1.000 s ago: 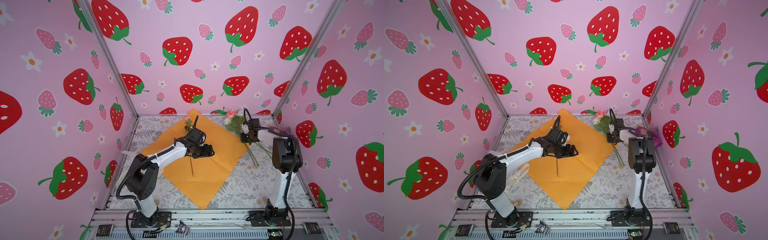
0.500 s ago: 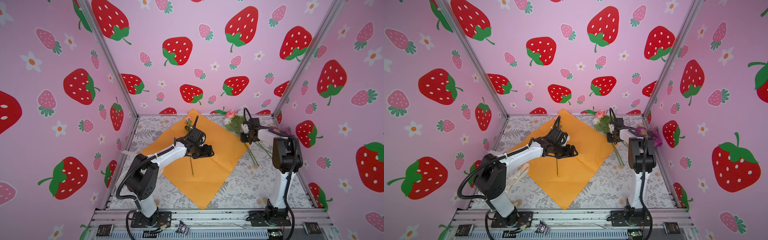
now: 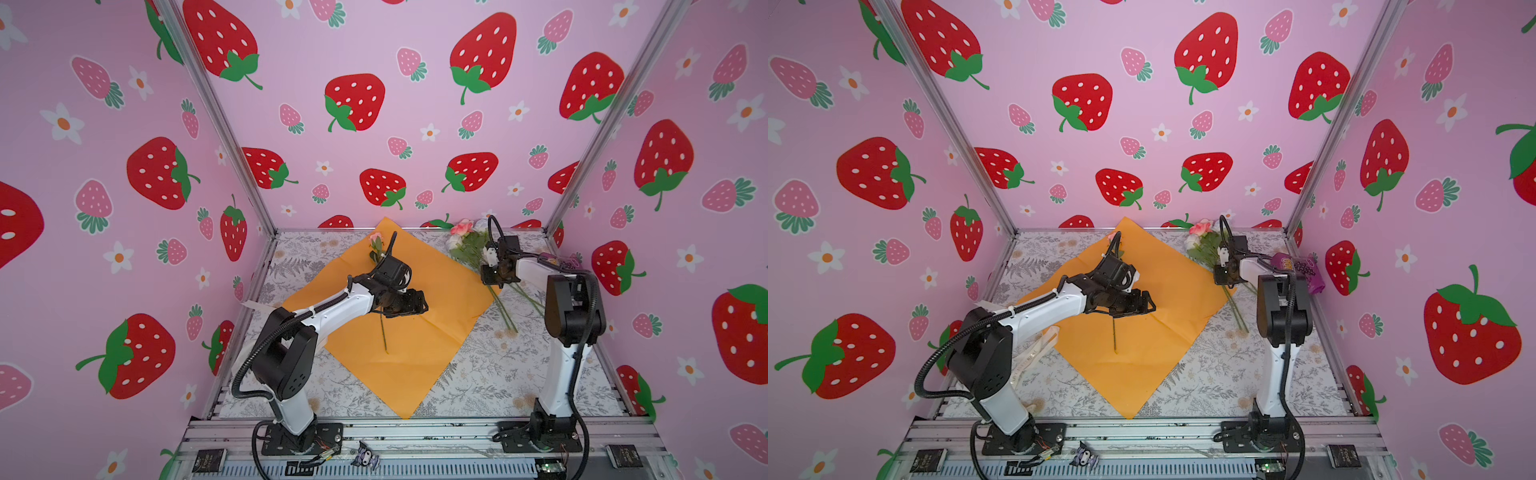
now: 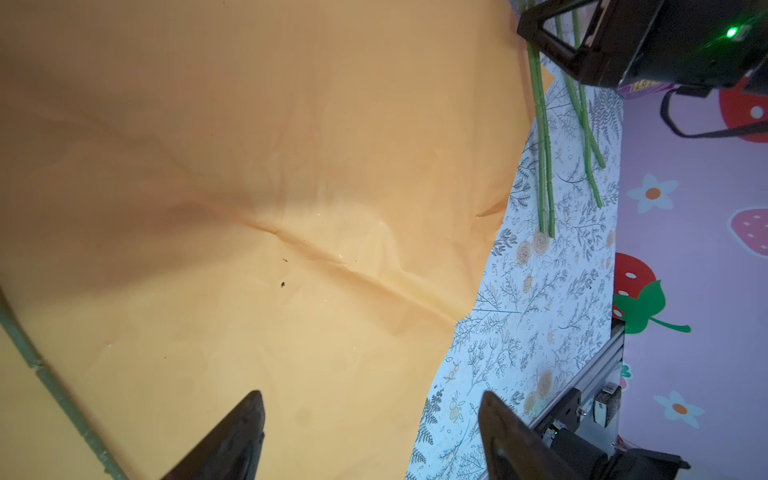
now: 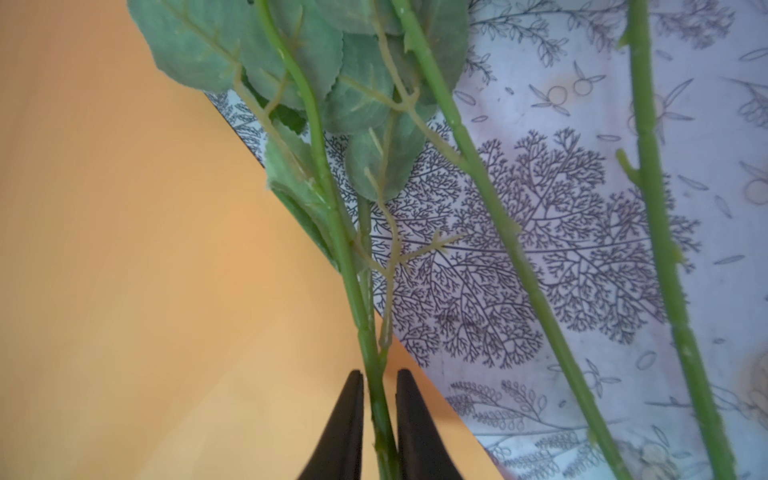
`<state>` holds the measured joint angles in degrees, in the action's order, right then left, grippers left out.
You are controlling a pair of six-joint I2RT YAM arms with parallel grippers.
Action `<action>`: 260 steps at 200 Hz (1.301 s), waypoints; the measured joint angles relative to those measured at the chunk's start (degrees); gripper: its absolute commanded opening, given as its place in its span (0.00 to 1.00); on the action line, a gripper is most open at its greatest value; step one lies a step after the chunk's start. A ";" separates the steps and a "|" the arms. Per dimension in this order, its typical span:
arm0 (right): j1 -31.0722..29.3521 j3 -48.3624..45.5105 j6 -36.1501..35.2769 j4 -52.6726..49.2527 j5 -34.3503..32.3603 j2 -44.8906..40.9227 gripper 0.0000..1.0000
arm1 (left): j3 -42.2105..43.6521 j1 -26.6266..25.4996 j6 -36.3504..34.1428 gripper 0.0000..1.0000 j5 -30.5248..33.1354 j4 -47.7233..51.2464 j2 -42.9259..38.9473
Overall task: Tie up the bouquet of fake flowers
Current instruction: 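Close the right gripper on a white rose stem in the bunch, then carry the white rose onto the sheet beside the first rose with the right gripper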
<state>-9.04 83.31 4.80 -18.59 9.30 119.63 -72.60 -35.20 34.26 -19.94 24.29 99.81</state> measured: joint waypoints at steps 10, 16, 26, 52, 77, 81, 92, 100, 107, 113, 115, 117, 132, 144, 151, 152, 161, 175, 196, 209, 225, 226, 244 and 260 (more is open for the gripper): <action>0.02 0.00 -0.02 -0.07 0.11 0.00 0.17 | 0.00 0.00 0.00 0.82 0.00 0.00 0.00; 0.07 0.02 0.00 -0.11 0.20 -0.02 0.17 | 0.00 0.00 0.00 0.82 0.00 0.00 0.00; 0.07 0.02 -0.02 -0.17 0.24 0.00 0.17 | 0.00 0.00 0.00 0.82 0.00 0.02 0.00; 0.07 0.04 0.00 -0.42 0.28 -0.02 0.17 | 0.00 0.00 0.00 0.82 0.00 0.02 0.00; 0.07 0.55 0.00 -0.85 0.33 0.00 0.16 | 0.00 0.00 -0.02 0.82 0.00 0.04 0.00; 0.07 0.68 -0.02 -0.92 0.35 -0.02 0.15 | 0.00 0.00 -0.02 0.82 0.00 0.02 0.00; 0.09 0.90 0.00 -0.90 0.39 -0.04 0.13 | 0.00 0.00 -0.02 0.82 0.00 0.04 0.00; 0.11 0.92 0.00 -0.92 0.42 -0.13 0.11 | 0.00 0.00 -0.02 0.82 0.00 0.04 0.00; 0.11 0.92 0.00 -1.05 0.42 -0.26 0.11 | 0.00 0.00 -0.02 0.82 0.00 0.04 0.00; 0.11 0.92 0.00 -1.16 0.46 -0.39 0.11 | 0.00 0.00 -0.02 0.82 0.00 0.04 0.00; 0.11 0.92 -0.07 -1.22 0.46 -0.46 0.11 | 0.00 0.00 -0.02 0.82 0.00 0.04 0.00; 0.11 0.92 -0.09 -1.25 0.48 -0.52 0.10 | 0.00 0.00 -0.02 0.82 0.00 0.02 0.00; 0.11 0.92 -0.11 -1.49 0.50 -0.90 0.10 | 0.00 0.00 -0.02 0.82 0.00 0.04 0.00; 0.11 0.92 -0.13 -1.79 0.52 -1.09 0.10 | 0.00 0.00 -0.02 0.81 -0.02 0.04 0.00; 0.11 0.92 -0.13 -2.08 0.52 -1.16 0.09 | 0.00 0.00 -0.04 0.82 -0.02 0.02 0.00; 0.11 0.92 -0.13 -2.10 0.55 -1.16 0.09 | 0.00 0.00 -0.04 0.81 -0.02 0.04 0.00; 0.11 0.92 -0.15 -2.47 0.57 -1.27 0.09 | 0.00 0.00 -0.04 0.81 -0.02 0.04 0.00; 0.11 0.92 -0.20 -3.19 0.79 -1.75 0.09 | 0.00 0.00 -0.04 0.81 0.00 0.04 0.00; 0.11 0.92 -0.17 -4.04 1.81 -3.34 0.08 | 0.00 0.00 -0.04 0.81 0.48 0.02 0.00; 0.11 0.92 -0.15 -4.55 3.93 -5.07 0.08 | 0.00 0.00 -0.07 0.81 1.33 0.02 -0.02; 0.04 1.55 0.07 -5.84 7.28 -7.50 0.07 | 0.00 0.00 -0.20 0.81 2.08 0.04 -0.33; 0.04 1.62 0.07 -5.92 7.37 -7.56 0.07 | 0.00 0.00 -0.20 0.81 2.14 0.04 -0.35; -0.07 2.91 0.98 -5.97 10.01 -9.42 0.06 | 0.00 0.00 -0.42 0.81 3.34 0.24 -1.62; -0.09 2.82 2.54 -5.81 12.83 -11.21 0.06 | 0.00 0.17 -0.55 0.81 5.14 0.44 -3.67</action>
<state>-9.13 86.13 7.33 -24.40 22.13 108.42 -72.60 -35.03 33.71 -14.81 24.73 96.14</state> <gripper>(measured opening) 0.079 0.813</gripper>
